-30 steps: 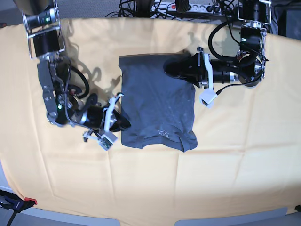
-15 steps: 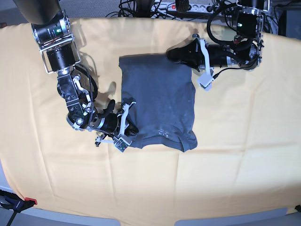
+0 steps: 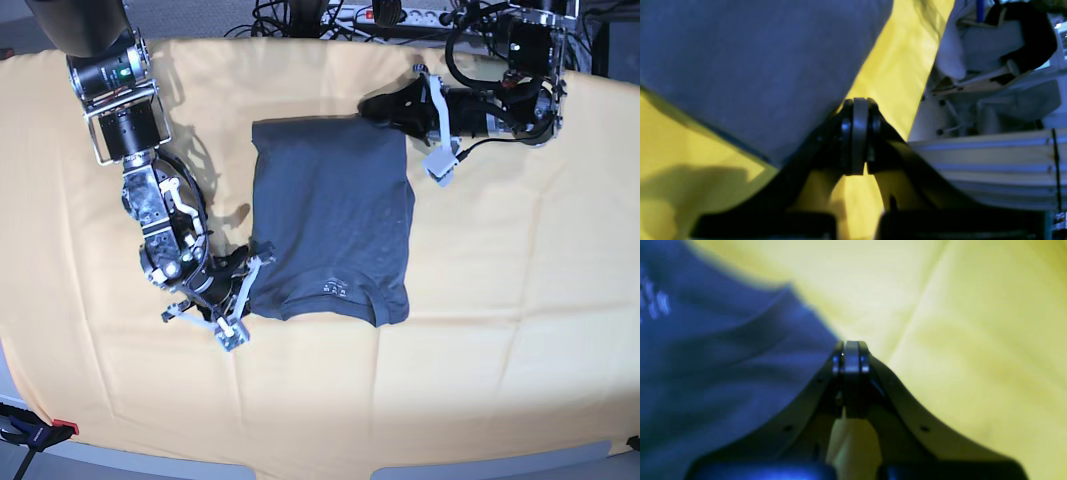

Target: Fold the T-shirt properly

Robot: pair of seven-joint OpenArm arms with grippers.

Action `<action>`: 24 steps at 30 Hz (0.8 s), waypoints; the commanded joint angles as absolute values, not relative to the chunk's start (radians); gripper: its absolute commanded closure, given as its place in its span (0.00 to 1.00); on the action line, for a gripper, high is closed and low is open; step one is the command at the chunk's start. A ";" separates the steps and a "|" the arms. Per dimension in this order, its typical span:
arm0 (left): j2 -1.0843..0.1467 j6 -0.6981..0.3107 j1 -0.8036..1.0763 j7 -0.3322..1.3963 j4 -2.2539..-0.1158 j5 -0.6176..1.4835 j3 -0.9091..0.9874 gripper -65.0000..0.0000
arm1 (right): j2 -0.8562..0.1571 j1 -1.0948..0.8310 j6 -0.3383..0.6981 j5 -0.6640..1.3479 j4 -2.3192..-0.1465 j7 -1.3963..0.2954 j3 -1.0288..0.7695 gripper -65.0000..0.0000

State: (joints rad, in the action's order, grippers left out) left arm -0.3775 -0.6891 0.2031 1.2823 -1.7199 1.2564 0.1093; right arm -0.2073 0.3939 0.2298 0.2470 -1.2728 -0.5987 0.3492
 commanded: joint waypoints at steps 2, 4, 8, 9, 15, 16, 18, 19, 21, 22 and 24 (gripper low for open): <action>-0.403 -0.698 0.188 1.281 -1.826 1.299 0.153 1.00 | -0.214 0.431 0.271 0.319 -1.367 -0.607 0.279 1.00; -0.414 -0.698 0.188 1.283 -1.901 1.299 0.204 1.00 | -0.214 0.429 0.354 0.423 -1.440 -0.674 0.197 1.00; -0.444 -0.698 0.188 1.283 -1.954 1.322 0.322 1.00 | -0.218 0.429 0.500 0.720 -1.550 -0.857 0.019 1.00; -0.445 -0.698 0.189 1.283 -1.953 1.346 0.355 1.00 | -0.229 0.429 0.539 0.809 -1.560 -0.908 -0.026 1.00; -0.446 -0.698 0.241 1.283 -1.953 1.468 0.533 1.00 | -0.341 0.355 0.675 1.477 -1.563 -1.293 -0.250 1.00; -0.447 -0.698 0.253 1.283 -1.953 1.481 0.558 1.00 | -0.357 0.330 0.685 1.484 -1.563 -1.355 -0.279 1.00; -0.447 -0.698 0.273 1.283 -1.954 1.484 0.604 1.00 | -0.385 0.273 0.677 1.484 -1.576 -1.396 -0.328 1.00; -0.450 -0.698 0.282 1.283 -1.953 1.484 0.625 1.00 | -0.397 0.239 0.673 1.484 -1.584 -1.395 -0.348 1.00; -0.449 -0.698 0.292 1.283 -1.956 1.484 0.663 1.00 | -0.415 0.168 0.667 1.484 -1.615 -1.393 -0.392 1.00; -0.449 -0.698 0.295 1.283 -1.956 1.484 0.680 1.00 | -0.421 0.131 0.665 1.484 -1.637 -1.393 -0.413 1.00; -0.450 -0.698 0.308 1.282 -1.957 1.484 0.710 1.00 | -0.434 0.047 0.664 1.484 -1.700 -1.393 -0.459 1.00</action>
State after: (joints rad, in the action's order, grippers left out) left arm -0.4335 -0.6930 0.3122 1.3033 -1.9415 1.4590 0.7033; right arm -0.4183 0.0284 0.6628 1.4448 -1.6852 -1.4120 -0.4553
